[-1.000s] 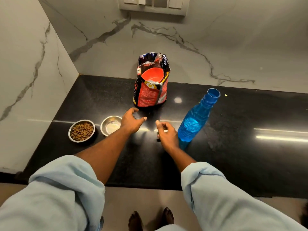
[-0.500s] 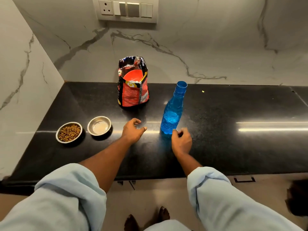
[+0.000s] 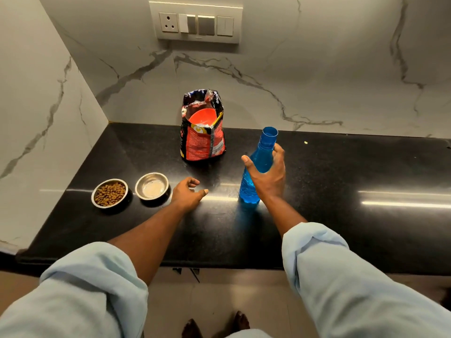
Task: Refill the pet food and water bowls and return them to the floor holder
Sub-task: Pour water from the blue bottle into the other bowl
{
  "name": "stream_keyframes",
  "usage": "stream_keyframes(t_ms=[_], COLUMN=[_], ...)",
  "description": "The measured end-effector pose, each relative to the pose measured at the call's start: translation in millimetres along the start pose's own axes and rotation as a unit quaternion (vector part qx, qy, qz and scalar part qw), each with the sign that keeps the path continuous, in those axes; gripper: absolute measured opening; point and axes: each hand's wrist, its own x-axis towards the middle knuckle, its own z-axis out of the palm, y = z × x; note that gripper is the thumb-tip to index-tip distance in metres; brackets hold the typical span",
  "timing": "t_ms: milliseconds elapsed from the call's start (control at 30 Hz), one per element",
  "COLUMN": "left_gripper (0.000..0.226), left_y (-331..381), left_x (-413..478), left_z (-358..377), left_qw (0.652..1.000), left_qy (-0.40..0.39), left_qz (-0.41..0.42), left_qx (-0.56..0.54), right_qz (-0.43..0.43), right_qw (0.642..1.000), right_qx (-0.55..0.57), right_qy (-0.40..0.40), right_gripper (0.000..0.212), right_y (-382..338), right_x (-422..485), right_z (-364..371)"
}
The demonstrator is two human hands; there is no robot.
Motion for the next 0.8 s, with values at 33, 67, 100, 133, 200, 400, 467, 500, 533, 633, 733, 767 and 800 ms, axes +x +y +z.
stream_keyframes(t_ms=[33,67,100,133,200,400,467,500,533,633,733,767,800], left_gripper=[0.038,0.038,0.037,0.036,0.034,0.024,0.018,0.017,0.016,0.02,0.031,0.03,0.029], left_y=[-2.0,-4.6,-6.7,-9.3,-13.5,-26.1,-29.0,-30.1,-31.6,-43.3,-53.5,-55.8,-59.8], left_x=[0.4,1.1,1.6,2.2,3.5,4.7,3.0,1.7,0.8,0.1,0.1,0.1,0.2], left_z=[-2.7,-6.7,-9.9,-14.3,-22.4,-46.5,-54.8,-59.5,-63.8,-76.1,-81.1,-82.0,-84.3], left_qw=[1.0,1.0,1.0,0.999,0.998,0.99,0.982,0.977,0.973,0.957,0.943,0.942,0.94], left_qy=[0.005,0.013,0.022,0.032,0.049,0.13,0.166,0.184,0.198,0.234,0.253,0.252,0.251], left_qz=[-0.005,-0.01,-0.013,-0.019,-0.028,-0.058,-0.086,-0.102,-0.119,-0.173,-0.209,-0.213,-0.218], left_qx=[-0.002,-0.006,-0.008,-0.01,-0.014,-0.018,-0.022,-0.02,-0.017,-0.017,-0.053,-0.062,-0.071], right_qz=[-0.017,-0.033,-0.05,-0.068,-0.104,-0.182,-0.196,-0.205,-0.219,-0.306,-0.344,-0.345,-0.347], right_qw=[1.0,0.999,0.998,0.997,0.993,0.975,0.966,0.96,0.951,0.892,0.85,0.847,0.843], right_qx=[-0.004,-0.006,-0.004,-0.001,-0.005,-0.03,-0.049,-0.058,-0.069,-0.133,-0.175,-0.182,-0.189], right_qy=[-0.012,-0.023,-0.029,-0.037,-0.05,-0.126,-0.159,-0.182,-0.209,-0.304,-0.358,-0.362,-0.365], right_gripper=[0.08,0.072,0.065,0.06,0.051,0.042,0.048,0.053,0.059,0.065,0.064,0.064,0.064], right_y=[-1.6,-3.7,-5.3,-7.8,-13.3,-35.7,-41.9,-44.4,-46.8,-56.5,-65.1,-66.8,-68.9], right_x=[4.2,7.4,10.0,12.1,13.9,16.9,16.3,16.3,16.2,15.5,11.9,11.0,8.8], right_z=[2.5,5.8,8.0,11.6,17.4,46.9,57.8,62.7,66.9,84.8,101.6,107.0,114.6])
